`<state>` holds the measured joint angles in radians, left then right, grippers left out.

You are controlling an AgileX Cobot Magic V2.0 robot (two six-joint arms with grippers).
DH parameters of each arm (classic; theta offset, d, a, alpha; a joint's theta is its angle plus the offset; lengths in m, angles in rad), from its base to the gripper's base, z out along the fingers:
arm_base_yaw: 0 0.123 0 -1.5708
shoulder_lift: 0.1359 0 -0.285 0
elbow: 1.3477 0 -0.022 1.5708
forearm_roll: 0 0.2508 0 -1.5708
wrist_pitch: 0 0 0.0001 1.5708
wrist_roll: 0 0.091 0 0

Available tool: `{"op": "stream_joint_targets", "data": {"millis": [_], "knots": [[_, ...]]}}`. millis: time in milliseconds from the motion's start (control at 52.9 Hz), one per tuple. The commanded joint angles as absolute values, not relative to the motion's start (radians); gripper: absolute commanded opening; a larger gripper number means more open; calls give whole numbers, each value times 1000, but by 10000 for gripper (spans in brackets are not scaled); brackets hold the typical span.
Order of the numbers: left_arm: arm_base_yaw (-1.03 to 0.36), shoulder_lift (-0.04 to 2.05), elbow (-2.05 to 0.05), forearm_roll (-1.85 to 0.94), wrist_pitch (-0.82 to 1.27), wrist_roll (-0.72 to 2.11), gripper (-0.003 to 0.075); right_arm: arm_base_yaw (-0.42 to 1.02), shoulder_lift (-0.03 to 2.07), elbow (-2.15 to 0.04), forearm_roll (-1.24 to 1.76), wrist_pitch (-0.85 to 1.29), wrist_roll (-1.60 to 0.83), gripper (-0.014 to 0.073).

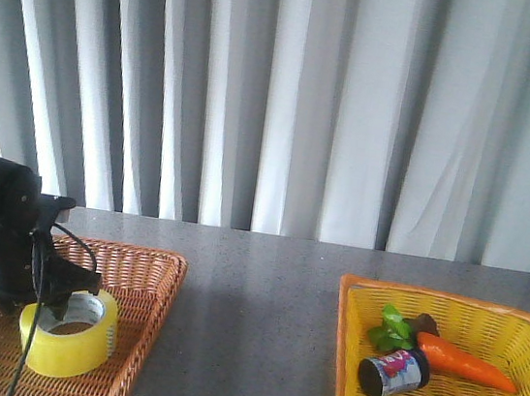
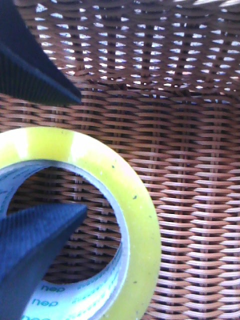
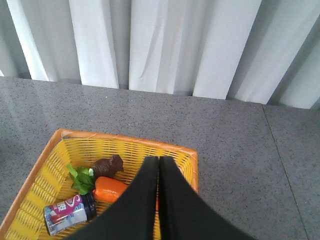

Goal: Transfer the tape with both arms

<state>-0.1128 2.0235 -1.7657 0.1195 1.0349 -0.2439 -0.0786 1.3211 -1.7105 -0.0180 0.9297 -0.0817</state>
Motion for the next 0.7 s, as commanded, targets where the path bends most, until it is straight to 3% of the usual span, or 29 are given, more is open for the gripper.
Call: {"op": "stream_joint_targets", "data": {"millis": [0,284,681], "knots": [[-115,1964,-1798,119,1029,-253,504,-85,1293,-1733,-27,863,-83,-8],[-124,1886,-1799,119,935,-162,457,-85,1293,-1733,-27,863,-83,-8],[-127,1515,-1798,118,598,-216,328,-85,1293,-1733,-27,862,-83,-8]]}}
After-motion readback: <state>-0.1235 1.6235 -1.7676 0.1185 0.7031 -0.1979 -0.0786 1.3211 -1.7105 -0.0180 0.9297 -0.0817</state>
